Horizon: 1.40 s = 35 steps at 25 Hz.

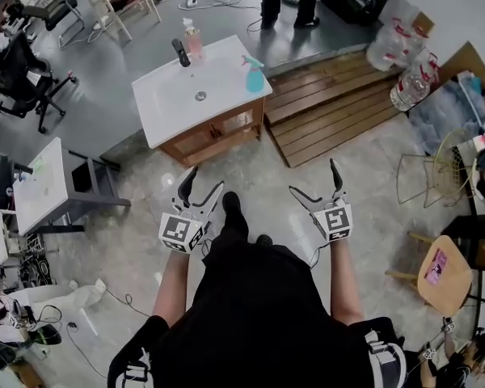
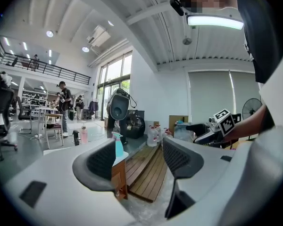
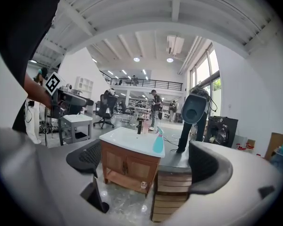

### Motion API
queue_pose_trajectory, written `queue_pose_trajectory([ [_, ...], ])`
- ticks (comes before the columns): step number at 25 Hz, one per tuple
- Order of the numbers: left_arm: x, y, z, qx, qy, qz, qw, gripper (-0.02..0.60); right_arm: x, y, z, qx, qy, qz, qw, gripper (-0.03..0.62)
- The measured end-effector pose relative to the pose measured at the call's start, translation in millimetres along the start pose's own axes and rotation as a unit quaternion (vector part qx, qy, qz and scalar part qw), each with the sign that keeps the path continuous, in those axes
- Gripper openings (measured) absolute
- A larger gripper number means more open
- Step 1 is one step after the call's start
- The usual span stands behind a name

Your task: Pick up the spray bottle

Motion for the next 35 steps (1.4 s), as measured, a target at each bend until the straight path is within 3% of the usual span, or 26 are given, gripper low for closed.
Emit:
queue_pose_trajectory([
  [14,28,-109,-203,-0.075,0.0,-0.003,0.9972,0.301,56,-212,24,-0.033,0.003,-0.001,0.999,0.591],
  [17,29,-128,-231,-0.104,-0.01,-0.012,0.9944,0.307,58,-244,21,-0.042,-0.003,0.003,0.999,0.578],
  [21,39,-144,-252,-0.114,-0.02,-0.004,0.9933,0.307,54,-278,16,-0.033,-0.005,-0.008,0.999,0.572],
  [27,25,-161,-283,-0.095,0.002,-0.038,0.9947,0.321,60,-328,38,-0.008,-0.027,0.003,1.0,0.556],
  [31,29,-176,-301,-0.049,0.019,-0.026,0.9983,0.321,61,-365,67,0.021,-0.029,0.005,0.999,0.548],
  [35,42,-203,-319,0.001,0.03,-0.015,0.9994,0.321,66,-409,105,0.058,0.006,0.005,0.998,0.548],
])
Point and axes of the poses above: the fingertips, and each gripper's own axes: y backward along the fingers, z to its right, x out of its top, the point moved 3 cm from there along y, backward along the fingers, and after that the axes turned 6 degrees about -x, right-handed, at the moved point
